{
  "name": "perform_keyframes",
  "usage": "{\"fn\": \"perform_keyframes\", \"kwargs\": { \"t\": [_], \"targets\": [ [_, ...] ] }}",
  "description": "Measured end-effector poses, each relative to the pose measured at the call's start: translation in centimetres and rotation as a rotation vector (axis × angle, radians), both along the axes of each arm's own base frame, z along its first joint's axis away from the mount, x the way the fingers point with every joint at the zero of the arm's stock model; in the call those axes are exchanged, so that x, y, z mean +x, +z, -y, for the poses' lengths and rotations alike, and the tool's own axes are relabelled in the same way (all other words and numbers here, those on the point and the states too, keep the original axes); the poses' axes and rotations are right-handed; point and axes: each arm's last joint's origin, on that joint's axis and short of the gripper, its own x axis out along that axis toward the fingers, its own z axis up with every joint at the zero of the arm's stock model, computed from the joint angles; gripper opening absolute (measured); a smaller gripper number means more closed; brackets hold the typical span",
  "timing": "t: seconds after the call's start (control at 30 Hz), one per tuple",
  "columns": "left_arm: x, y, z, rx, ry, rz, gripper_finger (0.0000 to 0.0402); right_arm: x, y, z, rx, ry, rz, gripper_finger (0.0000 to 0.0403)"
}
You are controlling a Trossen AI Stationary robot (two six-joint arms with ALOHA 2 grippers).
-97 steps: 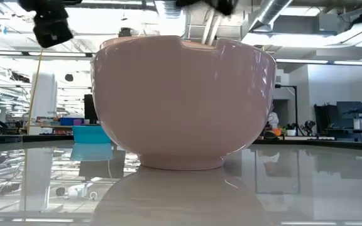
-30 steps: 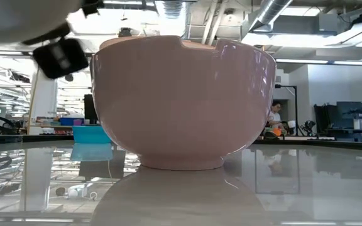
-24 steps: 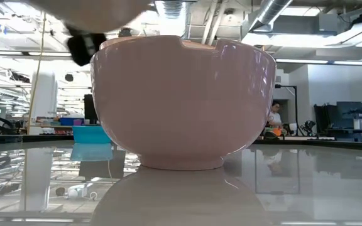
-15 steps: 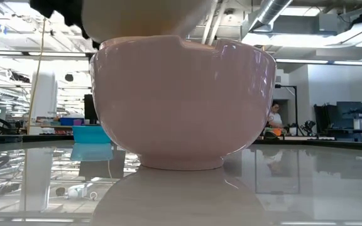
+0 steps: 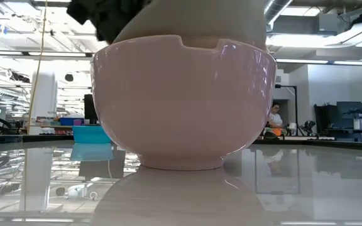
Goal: Nest bowls inside each other
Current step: Stack the gray bowl on top of the light orange bowl, then stack the orange bowl on top of the gray bowl
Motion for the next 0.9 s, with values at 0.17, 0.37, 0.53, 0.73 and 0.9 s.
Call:
{"fn": "perform_keyframes", "kwargs": {
  "t": [0.17,0.37,0.53,0.73,0.9],
  "targets": [
    [1.2,2.1,-0.2,0.067,-0.048,0.089,0.0022,-0.1,-0.1,0.1,-0.011,-0.011,-0.014,0.0184],
    [0.3,2.7,-1.8,0.107,-0.004,-0.026,0.0097,-0.1,-0.2,0.1,-0.015,-0.015,-0.017,0.0184],
    [-0.1,2.4,-2.2,0.066,-0.036,-0.094,0.0158,-0.3,0.0,0.2,-0.016,-0.018,-0.014,0.0184],
    [-0.3,3.4,-2.7,0.101,-0.024,-0.043,0.0201,-1.1,0.0,0.6,-0.038,-0.039,-0.041,0.0184],
    [-1.4,5.5,-4.0,0.170,0.039,0.005,0.0213,-1.4,-0.8,0.8,-0.068,-0.078,-0.115,0.0184]
  ]
}}
